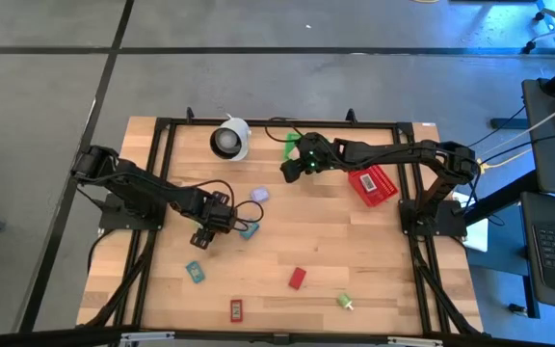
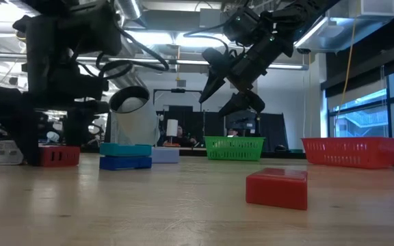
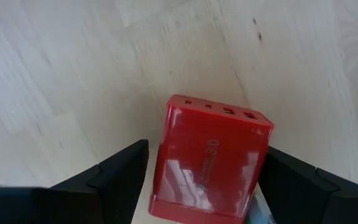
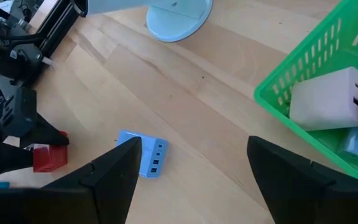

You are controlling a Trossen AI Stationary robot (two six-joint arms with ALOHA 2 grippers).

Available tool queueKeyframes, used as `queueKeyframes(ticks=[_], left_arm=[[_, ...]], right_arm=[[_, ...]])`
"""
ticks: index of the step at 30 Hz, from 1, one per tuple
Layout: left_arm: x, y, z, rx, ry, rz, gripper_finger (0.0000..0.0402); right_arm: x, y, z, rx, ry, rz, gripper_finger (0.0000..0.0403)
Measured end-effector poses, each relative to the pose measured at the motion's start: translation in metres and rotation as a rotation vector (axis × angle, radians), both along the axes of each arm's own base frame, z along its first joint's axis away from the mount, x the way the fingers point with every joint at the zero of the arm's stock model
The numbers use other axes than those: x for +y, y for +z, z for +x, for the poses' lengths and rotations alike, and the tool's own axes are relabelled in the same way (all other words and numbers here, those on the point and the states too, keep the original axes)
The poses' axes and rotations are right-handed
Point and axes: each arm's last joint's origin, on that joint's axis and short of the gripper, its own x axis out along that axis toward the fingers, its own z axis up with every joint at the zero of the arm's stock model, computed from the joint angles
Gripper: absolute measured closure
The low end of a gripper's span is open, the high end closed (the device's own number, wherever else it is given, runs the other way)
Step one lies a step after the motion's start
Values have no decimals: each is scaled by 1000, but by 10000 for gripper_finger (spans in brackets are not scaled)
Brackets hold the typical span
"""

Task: Pick & Place Office items
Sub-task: Put the red charger adapter into the green bin

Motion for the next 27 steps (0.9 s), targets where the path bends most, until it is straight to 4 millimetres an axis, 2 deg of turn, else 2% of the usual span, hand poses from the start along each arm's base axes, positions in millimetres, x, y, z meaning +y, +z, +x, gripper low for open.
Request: queueKeyframes(ticks=[3,8,12,17,23,27], left_arm=[[-2,1,1,-1,15,4,138],[-5,3,4,-30,-22,57,190],[-1,10,9,-72,-12,201,190],[2,33,26,-158,0,442,190],[23,61,41,-217,86,730,187],[43,77,50,-254,216,772,187]], right_arm=[[0,0,0,0,0,0,110],[0,0,0,0,-4,-3,110],[0,0,0,-1,-5,-3,110],[0,0,0,-14,-25,38,110],[0,1,1,-37,-45,70,110],[0,4,4,-79,-23,80,110]])
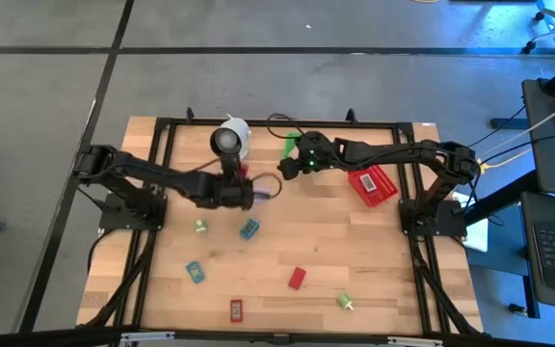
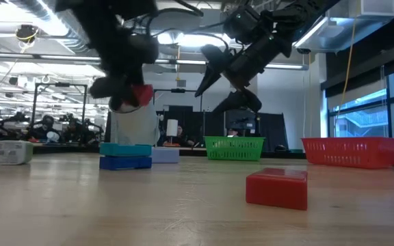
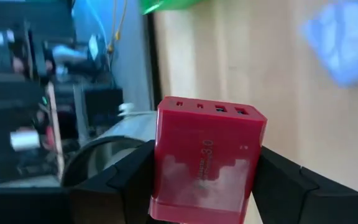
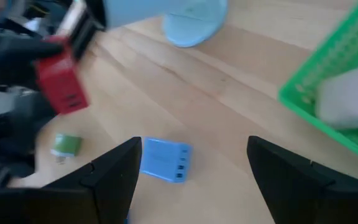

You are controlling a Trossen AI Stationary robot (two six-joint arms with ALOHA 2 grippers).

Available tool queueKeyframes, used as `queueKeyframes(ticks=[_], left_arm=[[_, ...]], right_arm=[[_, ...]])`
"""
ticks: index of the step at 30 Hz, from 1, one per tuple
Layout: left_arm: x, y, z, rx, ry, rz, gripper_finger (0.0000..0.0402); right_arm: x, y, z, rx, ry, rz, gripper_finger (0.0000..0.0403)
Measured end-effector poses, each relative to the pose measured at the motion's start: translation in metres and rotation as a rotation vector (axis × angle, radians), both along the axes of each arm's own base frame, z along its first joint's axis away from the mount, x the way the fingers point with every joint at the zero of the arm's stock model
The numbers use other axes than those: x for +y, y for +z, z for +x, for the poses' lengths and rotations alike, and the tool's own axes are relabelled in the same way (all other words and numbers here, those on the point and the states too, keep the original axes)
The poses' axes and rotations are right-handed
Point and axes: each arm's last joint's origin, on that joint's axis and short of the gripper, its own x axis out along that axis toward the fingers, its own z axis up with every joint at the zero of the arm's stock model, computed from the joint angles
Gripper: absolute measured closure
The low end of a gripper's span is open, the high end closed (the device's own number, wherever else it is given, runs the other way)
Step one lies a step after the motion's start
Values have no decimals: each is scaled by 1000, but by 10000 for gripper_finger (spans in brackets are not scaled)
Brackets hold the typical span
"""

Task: Pick & Place Office items
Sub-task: Put the red charger adapter into the green bin

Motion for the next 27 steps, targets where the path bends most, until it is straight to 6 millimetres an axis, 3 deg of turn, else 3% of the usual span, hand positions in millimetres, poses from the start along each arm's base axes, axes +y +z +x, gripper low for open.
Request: queueKeyframes(ticks=[6,13,21,27], left_arm=[[20,36,18,-262,124,-191,187],[25,77,33,-475,139,-325,187],[24,90,42,-594,101,-345,187],[23,98,49,-693,61,-350,187]], right_arm=[[2,19,1,-125,54,-2,110],[7,48,-5,-249,78,-45,110],[20,64,3,-410,119,-78,110],[25,65,4,-417,76,-83,110]])
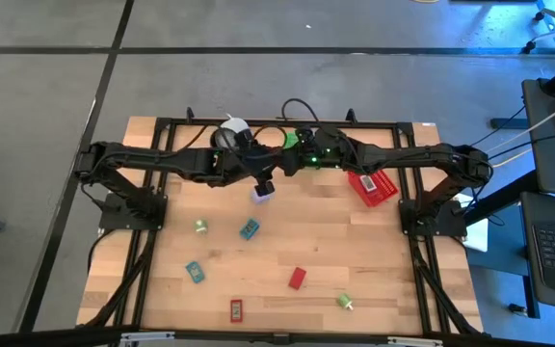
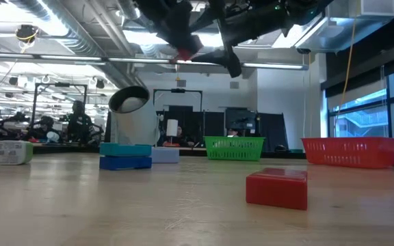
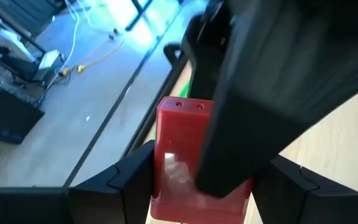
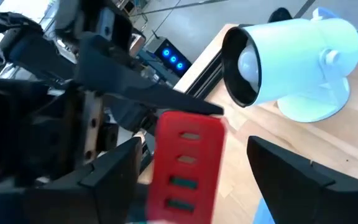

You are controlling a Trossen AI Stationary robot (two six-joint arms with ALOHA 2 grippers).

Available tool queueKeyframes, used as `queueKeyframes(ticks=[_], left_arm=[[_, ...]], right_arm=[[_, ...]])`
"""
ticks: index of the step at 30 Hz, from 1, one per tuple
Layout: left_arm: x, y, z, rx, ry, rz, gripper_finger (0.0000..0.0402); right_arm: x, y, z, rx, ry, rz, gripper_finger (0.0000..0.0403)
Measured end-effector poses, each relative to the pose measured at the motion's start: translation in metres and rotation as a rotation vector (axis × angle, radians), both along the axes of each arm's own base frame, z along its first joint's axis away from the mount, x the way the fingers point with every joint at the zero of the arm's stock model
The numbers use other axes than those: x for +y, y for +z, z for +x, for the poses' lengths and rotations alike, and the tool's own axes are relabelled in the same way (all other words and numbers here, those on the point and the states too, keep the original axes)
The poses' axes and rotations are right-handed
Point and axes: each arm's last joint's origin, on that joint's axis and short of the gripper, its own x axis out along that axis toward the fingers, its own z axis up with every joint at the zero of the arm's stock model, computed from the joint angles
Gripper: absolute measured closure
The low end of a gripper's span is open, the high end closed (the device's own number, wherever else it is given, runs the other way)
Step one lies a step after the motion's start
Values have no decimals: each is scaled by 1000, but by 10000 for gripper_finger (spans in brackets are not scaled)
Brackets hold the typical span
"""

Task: Pick & Place Office items
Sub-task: Put the red charger adapter into the green bin

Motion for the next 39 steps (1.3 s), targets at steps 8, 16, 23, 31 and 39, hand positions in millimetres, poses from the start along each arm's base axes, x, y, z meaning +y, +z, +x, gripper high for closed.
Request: queueKeyframes(ticks=[8,16,23,31,39], left_arm=[[-1,2,2,-18,-19,2,186],[-2,1,1,-6,-20,12,166],[-2,-1,-1,1,1,-21,146],[0,-14,-15,117,136,-63,142],[0,-19,-22,138,210,-128,143]], right_arm=[[6,-1,1,5,-3,-2,173],[6,-1,1,5,-12,6,284],[-7,-3,-2,28,3,-6,285],[-49,-27,-25,310,-137,17,285],[-74,-40,-35,407,-286,15,285]])
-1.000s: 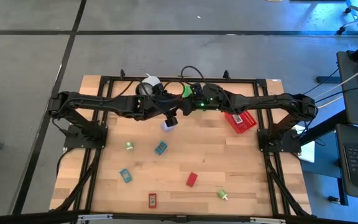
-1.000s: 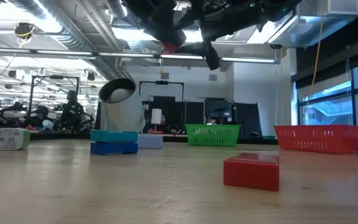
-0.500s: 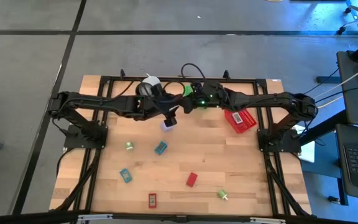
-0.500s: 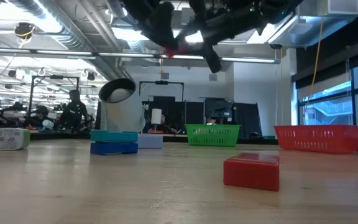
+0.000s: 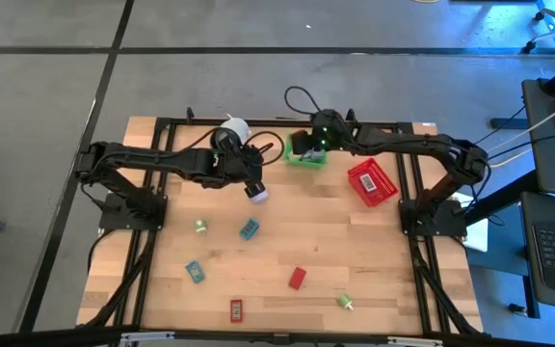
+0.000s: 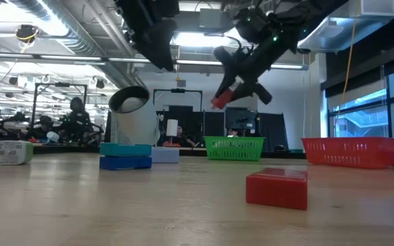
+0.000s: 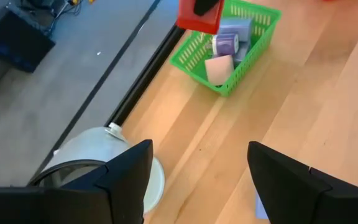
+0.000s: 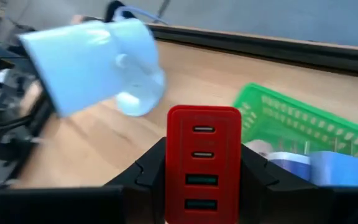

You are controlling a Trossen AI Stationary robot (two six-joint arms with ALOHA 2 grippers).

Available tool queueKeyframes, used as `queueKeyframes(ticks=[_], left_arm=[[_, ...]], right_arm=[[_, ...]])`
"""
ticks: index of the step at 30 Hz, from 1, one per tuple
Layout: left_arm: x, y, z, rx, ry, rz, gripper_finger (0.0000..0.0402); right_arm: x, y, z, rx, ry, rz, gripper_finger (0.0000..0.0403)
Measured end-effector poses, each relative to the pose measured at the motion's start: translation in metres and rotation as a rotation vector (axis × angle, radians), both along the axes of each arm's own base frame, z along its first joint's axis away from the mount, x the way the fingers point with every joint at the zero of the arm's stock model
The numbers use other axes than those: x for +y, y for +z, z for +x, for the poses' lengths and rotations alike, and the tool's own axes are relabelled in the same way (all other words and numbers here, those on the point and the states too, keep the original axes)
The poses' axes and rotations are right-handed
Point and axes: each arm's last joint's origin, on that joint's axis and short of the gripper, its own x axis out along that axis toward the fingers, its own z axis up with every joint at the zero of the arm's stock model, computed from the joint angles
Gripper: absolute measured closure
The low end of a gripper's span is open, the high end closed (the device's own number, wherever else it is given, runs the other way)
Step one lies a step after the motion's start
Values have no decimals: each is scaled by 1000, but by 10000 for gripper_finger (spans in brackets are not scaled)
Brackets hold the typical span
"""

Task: Pick & Place Office items
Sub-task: Put the red charger adapter into the green bin

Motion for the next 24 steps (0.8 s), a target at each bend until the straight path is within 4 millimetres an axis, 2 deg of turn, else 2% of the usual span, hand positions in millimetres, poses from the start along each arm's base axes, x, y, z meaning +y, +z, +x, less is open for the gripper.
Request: queueKeyframes(ticks=[7,13,24], left_arm=[[0,0,0,-2,7,4,144],[0,0,0,-9,18,-3,144],[0,0,-1,-24,36,-15,144]], right_arm=[[-9,-35,9,85,-94,41,279],[-14,-52,13,145,-196,-9,272],[-16,-56,17,118,-192,-9,267]])
